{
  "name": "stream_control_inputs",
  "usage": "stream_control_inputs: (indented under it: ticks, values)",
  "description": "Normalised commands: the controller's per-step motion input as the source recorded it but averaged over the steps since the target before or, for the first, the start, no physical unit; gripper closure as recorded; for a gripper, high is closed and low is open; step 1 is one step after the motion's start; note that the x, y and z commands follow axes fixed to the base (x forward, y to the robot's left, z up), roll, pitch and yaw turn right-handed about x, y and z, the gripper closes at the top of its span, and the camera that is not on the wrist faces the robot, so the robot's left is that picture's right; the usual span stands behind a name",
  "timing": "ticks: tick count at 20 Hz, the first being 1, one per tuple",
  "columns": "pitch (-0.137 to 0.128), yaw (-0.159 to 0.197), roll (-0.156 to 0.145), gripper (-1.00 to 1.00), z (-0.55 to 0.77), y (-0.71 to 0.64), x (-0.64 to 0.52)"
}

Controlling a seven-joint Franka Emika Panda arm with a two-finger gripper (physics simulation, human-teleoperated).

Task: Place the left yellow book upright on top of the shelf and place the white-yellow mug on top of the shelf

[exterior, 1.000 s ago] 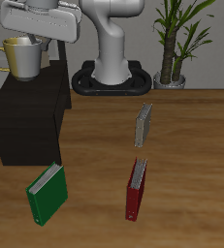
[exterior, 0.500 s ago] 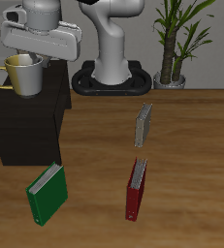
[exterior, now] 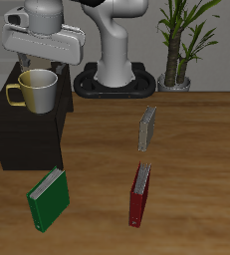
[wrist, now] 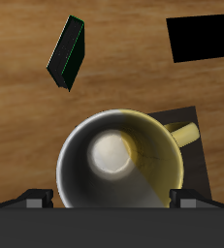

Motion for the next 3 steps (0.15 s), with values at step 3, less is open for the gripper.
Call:
stream_control_inputs:
  ticks: [3]
  values:
    - [-0.085,0.048,0.036,-1.0,0.21,0.28,-0.26]
